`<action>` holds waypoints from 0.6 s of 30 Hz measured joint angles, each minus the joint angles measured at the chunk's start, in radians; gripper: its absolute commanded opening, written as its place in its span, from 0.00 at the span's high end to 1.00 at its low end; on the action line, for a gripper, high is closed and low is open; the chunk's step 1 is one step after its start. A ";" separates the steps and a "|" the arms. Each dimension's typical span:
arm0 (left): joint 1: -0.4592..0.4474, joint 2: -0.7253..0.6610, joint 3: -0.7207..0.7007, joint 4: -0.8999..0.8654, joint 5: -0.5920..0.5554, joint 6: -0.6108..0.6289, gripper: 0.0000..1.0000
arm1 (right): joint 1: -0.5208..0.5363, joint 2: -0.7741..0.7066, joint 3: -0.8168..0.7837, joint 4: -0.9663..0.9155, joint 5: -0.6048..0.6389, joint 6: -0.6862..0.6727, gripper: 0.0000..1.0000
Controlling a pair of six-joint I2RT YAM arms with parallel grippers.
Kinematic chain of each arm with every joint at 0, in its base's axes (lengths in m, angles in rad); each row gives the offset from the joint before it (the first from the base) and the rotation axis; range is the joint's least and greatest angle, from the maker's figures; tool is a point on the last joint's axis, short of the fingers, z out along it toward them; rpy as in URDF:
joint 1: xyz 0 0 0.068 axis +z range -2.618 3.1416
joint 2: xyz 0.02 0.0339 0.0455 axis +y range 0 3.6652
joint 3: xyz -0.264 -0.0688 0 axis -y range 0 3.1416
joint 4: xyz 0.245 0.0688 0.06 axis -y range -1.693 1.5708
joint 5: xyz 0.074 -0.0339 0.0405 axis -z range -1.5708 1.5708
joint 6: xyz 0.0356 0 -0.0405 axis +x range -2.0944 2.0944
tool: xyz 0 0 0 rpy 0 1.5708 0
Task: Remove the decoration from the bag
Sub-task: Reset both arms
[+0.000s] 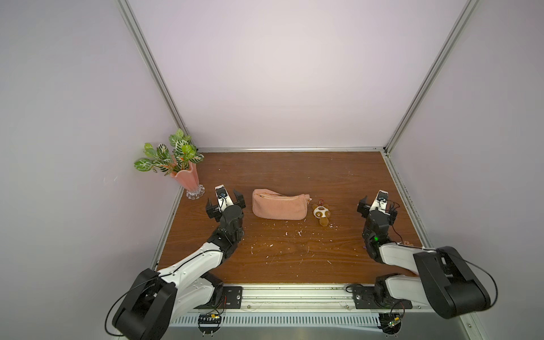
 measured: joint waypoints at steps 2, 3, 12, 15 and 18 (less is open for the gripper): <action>0.085 0.045 -0.029 0.050 0.070 0.013 0.00 | -0.011 0.043 -0.001 0.020 -0.029 0.000 0.00; 0.126 0.067 -0.042 0.075 0.111 0.013 0.00 | -0.017 0.060 -0.002 0.045 -0.039 0.001 0.01; 0.301 0.304 -0.057 0.275 0.443 0.027 0.01 | -0.058 0.180 -0.021 0.232 -0.305 -0.049 0.00; 0.306 0.377 -0.042 0.303 0.527 0.039 0.01 | -0.077 0.180 -0.021 0.229 -0.377 -0.056 0.00; 0.336 0.388 -0.039 0.316 0.611 0.038 0.01 | -0.100 0.180 -0.019 0.230 -0.423 -0.056 0.00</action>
